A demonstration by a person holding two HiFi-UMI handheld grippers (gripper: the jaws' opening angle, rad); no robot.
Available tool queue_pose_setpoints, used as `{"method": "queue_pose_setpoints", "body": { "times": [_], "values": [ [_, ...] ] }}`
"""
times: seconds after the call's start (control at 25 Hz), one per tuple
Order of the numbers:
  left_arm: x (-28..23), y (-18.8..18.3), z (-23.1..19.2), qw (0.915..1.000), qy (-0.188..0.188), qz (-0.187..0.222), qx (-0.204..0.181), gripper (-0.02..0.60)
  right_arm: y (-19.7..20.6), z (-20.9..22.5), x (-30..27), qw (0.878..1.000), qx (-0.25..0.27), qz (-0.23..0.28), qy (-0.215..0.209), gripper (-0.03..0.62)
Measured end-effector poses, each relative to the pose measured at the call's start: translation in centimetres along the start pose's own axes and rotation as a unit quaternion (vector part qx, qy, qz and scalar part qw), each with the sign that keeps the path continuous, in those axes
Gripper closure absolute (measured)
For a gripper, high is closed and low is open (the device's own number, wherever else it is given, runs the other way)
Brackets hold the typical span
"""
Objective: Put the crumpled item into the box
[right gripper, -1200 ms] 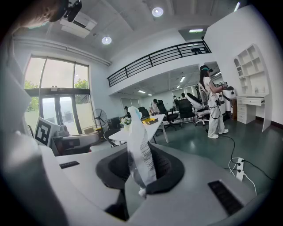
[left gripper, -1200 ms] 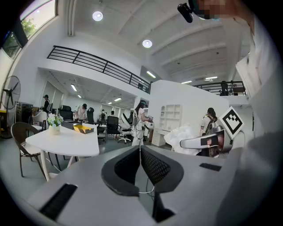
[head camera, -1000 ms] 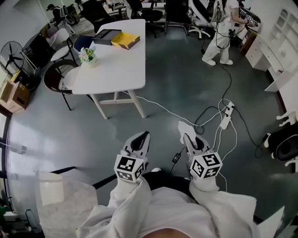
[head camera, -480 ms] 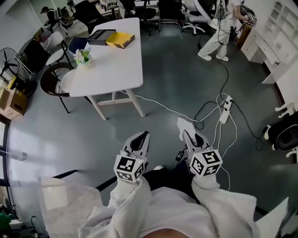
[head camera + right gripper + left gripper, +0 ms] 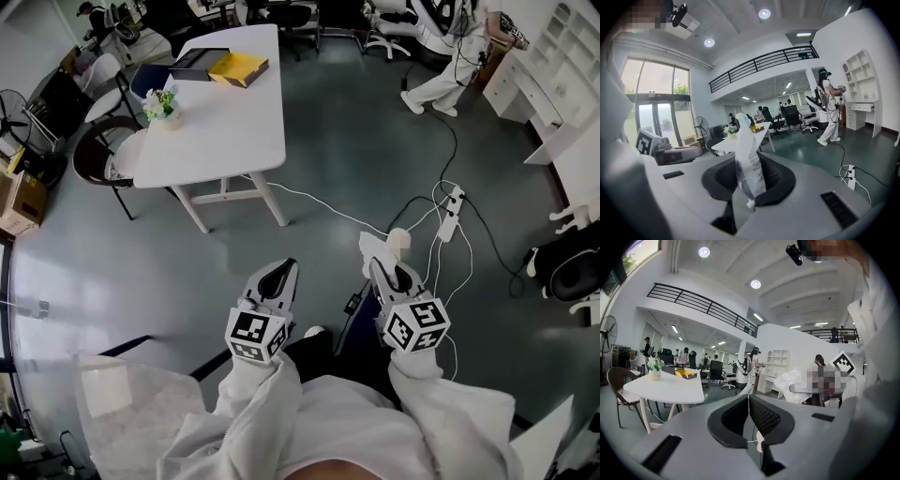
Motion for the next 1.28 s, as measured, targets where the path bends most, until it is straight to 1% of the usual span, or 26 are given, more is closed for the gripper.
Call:
{"method": "queue_pose_setpoints", "body": {
  "times": [0.32, 0.52, 0.72, 0.92, 1.04, 1.28],
  "values": [
    [-1.5, 0.8, 0.7, 0.9999, -0.007, -0.009, 0.005, 0.558, 0.8, 0.6, -1.5, 0.999, -0.01, -0.018, -0.033, 0.525],
    [-3.3, 0.8, -0.5, 0.9996, -0.023, -0.016, 0.008, 0.56, 0.6, 1.4, -4.3, 0.998, -0.018, -0.025, -0.056, 0.525],
    [-7.1, -0.2, -2.3, 0.9994, -0.032, -0.014, 0.004, 0.558, -0.7, 3.3, -8.4, 0.997, -0.02, -0.03, -0.075, 0.525],
    [-12.0, -1.0, -4.3, 0.9992, -0.037, -0.013, 0.003, 0.558, -2.2, 6.6, -12.4, 0.996, -0.028, -0.034, -0.078, 0.525],
    [-15.1, -1.7, -5.3, 0.9991, -0.041, -0.01, 0.001, 0.558, -4.0, 9.3, -15.0, 0.996, -0.025, -0.028, -0.078, 0.525],
    [-19.5, -3.1, -7.0, 0.9984, -0.056, -0.01, -0.004, 0.558, -8.0, 15.2, -18.7, 0.998, -0.032, -0.01, -0.061, 0.525]
  ]
}}
Point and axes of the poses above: the fingertips, and each gripper's own axes: x backward along the fingers, z to its right, y out of its underside, the point moved 4 cm from there along x, backward along the fingers, and after that the axes turned 5 degrees about z, right-handed, at the moved point
